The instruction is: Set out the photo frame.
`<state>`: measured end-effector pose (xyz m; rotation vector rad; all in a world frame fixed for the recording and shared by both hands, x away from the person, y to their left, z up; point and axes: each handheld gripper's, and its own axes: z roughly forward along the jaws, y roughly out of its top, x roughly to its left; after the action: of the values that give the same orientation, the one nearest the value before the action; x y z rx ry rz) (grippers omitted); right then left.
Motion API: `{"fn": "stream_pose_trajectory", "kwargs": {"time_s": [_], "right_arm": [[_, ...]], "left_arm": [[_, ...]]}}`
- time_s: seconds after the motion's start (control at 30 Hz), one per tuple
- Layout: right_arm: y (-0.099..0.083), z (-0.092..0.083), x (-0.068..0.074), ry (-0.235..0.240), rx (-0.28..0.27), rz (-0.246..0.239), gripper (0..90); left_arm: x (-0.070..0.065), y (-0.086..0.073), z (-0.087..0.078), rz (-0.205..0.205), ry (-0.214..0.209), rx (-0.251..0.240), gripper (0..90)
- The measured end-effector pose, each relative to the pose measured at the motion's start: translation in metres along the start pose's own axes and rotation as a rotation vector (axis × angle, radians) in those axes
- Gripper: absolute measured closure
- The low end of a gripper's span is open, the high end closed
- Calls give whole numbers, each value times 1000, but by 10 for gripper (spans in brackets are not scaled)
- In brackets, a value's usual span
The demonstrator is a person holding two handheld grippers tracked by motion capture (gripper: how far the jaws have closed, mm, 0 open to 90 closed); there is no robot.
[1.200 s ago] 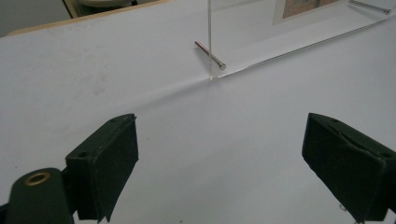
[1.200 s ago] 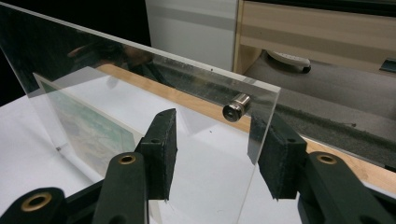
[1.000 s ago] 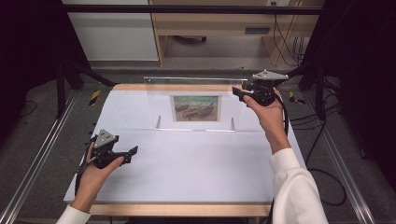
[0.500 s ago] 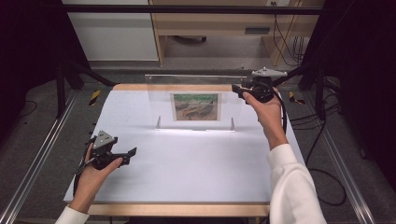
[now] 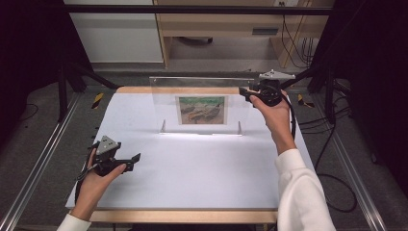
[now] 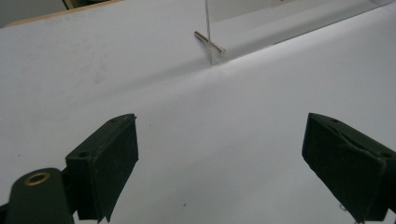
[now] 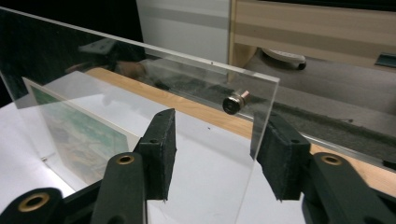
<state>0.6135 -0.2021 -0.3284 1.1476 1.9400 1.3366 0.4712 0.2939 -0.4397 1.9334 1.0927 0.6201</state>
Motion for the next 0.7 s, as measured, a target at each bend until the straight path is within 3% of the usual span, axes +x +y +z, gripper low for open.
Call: {"fn": "stream_pose_trajectory", "kwargs": {"time_s": [0.2,0.4,0.57,0.7], "right_arm": [[-5,-7,1,-35,11,-2,325],[-24,-30,11,-86,15,-38,180],[-70,-61,25,-154,30,-36,149],[-119,-78,39,-156,96,-43,114]], "left_arm": [[0,-2,0,8,7,9,106],[1,-6,-1,19,19,28,93],[0,-13,-4,26,38,46,75],[-3,-20,-7,28,63,36,75]]}}
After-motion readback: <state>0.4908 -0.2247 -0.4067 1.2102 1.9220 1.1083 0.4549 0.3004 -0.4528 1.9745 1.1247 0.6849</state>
